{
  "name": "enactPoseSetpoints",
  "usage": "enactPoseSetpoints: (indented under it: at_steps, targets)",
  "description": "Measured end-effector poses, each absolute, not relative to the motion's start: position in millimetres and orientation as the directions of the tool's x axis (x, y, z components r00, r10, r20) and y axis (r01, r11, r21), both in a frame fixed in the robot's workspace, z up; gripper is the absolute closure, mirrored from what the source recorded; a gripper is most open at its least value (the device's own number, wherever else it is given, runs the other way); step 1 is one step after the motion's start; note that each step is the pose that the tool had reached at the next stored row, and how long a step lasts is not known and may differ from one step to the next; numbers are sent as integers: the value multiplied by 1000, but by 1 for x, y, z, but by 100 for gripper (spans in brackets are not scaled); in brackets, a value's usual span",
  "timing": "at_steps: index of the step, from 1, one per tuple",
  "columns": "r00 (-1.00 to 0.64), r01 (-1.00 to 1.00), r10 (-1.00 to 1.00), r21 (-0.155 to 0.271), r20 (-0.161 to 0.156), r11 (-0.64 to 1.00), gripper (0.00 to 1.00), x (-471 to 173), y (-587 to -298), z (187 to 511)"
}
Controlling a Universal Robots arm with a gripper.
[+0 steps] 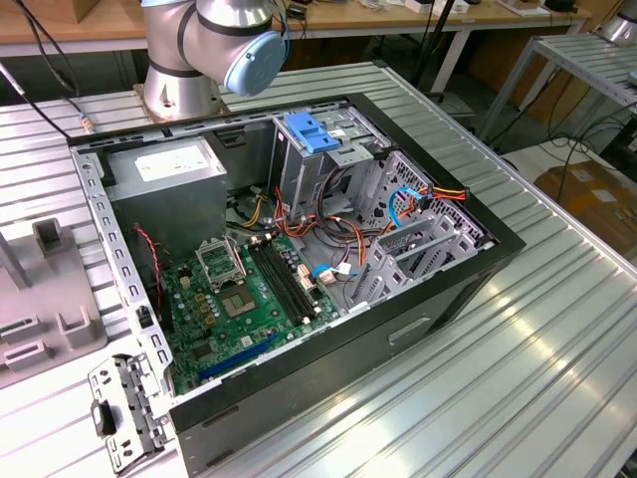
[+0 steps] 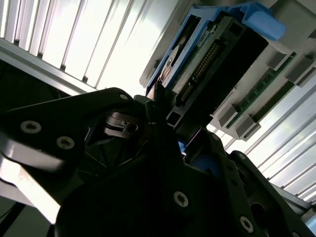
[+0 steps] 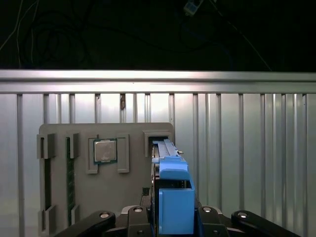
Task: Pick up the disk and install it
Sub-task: 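Pick up the disk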
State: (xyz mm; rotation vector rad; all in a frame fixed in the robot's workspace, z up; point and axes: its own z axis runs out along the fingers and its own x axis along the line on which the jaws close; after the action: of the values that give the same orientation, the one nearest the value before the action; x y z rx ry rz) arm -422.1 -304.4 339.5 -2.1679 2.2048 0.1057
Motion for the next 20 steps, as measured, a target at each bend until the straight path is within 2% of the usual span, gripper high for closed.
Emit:
enactPoseSetpoints:
  at_steps: [20]
  targets:
    - [-17,-1000,-996,15,-82,16,63,-422,-304,348]
